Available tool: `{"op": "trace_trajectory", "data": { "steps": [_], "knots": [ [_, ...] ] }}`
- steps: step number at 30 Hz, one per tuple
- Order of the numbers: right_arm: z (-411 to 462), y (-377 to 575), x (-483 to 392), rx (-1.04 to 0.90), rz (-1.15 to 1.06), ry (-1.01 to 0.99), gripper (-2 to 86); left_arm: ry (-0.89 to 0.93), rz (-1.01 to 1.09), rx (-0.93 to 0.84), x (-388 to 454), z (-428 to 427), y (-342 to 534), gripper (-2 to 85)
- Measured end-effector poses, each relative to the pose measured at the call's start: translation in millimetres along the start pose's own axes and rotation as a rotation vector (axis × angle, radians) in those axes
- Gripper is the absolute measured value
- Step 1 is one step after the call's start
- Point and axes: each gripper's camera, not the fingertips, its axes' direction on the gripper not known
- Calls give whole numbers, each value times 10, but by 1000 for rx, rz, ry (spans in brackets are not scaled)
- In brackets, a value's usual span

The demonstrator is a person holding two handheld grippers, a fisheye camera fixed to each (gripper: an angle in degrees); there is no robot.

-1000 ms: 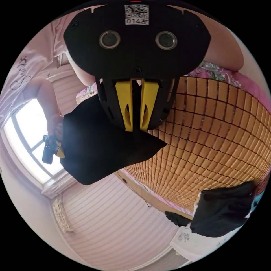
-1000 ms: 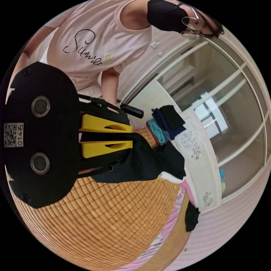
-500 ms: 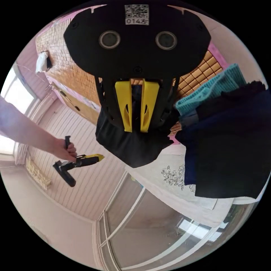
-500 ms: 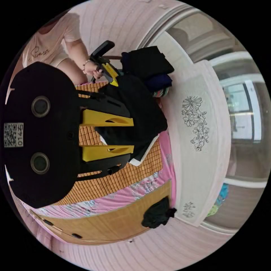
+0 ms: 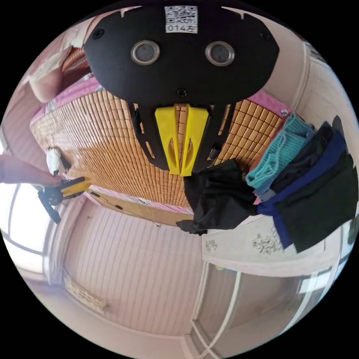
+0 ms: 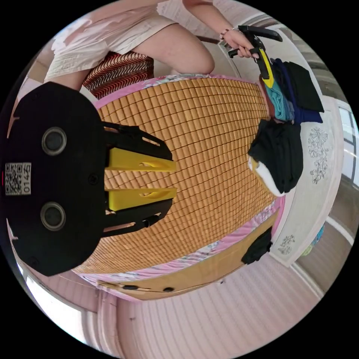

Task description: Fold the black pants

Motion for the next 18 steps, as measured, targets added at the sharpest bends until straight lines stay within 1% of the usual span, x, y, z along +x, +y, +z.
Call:
{"op": "trace_trajectory", "data": {
  "steps": [2,3,4,5,6,8,9,11,12,14,16,18],
  "knots": [
    [-193,809,239,-35,168,-62,91,13,232,42,708,-46,-80,1],
    [-236,1004,298,-44,219,-66,93,19,280,64,886,-56,-108,10],
    [-326,1396,393,-40,301,-61,95,45,366,108,1231,-67,-171,28],
    [-404,1783,465,-23,370,-26,95,100,439,133,1570,-48,-249,46],
    [-434,1972,500,-18,404,-2,95,140,466,135,1733,-23,-292,56],
    [-498,2680,642,-3,540,55,94,331,519,102,2336,162,-462,66],
    [-507,2848,681,2,581,56,95,378,532,85,2488,226,-500,67],
    [-539,3477,839,42,739,39,97,505,596,0,3114,513,-629,70],
    [-544,3619,879,53,772,41,97,525,608,-19,3274,589,-657,71],
    [-553,4097,1083,80,877,71,100,641,619,-93,3873,921,-764,75],
    [-565,4363,1305,93,930,88,104,697,594,-140,4288,1203,-850,82],
    [-595,4540,1575,106,961,122,111,715,592,-191,4713,1493,-933,88]
  ]
}}
